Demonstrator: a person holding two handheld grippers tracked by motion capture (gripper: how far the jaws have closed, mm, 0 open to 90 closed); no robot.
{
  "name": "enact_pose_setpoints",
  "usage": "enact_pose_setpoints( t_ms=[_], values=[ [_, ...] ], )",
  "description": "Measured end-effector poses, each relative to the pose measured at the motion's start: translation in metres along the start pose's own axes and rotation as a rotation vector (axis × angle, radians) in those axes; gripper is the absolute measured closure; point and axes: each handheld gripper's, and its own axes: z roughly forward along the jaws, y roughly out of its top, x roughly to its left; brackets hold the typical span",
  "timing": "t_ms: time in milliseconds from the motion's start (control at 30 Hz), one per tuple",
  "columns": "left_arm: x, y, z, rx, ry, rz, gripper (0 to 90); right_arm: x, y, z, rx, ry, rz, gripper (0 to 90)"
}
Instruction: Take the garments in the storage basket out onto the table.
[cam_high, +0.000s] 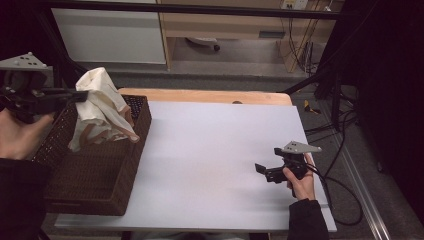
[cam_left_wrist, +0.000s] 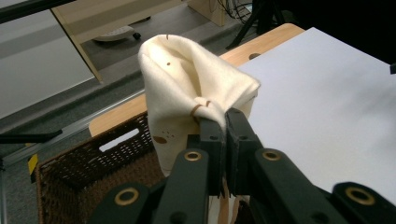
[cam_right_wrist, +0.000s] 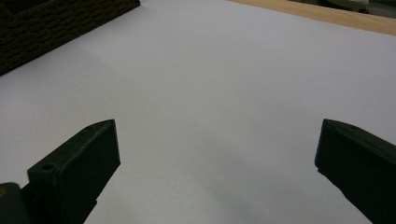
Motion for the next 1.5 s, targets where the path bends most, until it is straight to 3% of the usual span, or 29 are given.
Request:
enact_pose_setpoints(
  t_ms=[1500],
  values=[
    [-0.056,0.037,0.046,-0.001,-0.165,0.079,86.4,0.000,0.000,-0.001,-0.002,-0.001,-0.001,0.6]
  ],
)
